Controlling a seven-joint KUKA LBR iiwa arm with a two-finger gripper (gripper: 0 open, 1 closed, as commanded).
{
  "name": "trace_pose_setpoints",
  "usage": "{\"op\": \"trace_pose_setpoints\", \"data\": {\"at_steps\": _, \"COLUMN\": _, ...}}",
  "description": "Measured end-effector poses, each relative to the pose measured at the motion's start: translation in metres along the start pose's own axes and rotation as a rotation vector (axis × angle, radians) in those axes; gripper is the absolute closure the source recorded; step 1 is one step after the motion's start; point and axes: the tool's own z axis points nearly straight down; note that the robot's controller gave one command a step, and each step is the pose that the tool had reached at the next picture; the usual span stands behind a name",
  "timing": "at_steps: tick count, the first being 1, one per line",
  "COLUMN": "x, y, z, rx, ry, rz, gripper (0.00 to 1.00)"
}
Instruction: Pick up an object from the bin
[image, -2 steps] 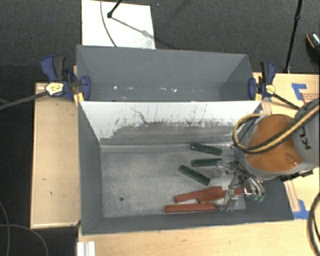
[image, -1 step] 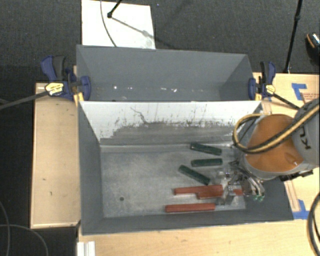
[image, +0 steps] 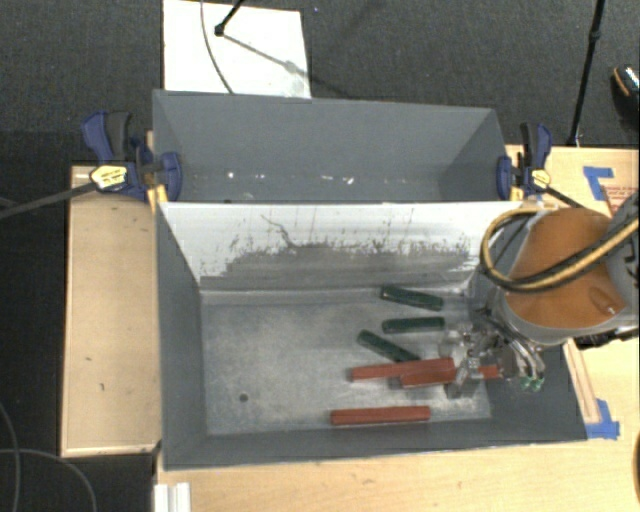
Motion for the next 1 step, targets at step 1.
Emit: {"op": "trace_pose_setpoints", "data": {"at_steps": 1, "x": -0.0023, "y": -0.0002, "z": -0.0881, "rx": 0.001, "ry": -0.004, "rz": 0.003, "gripper": 1.0}}
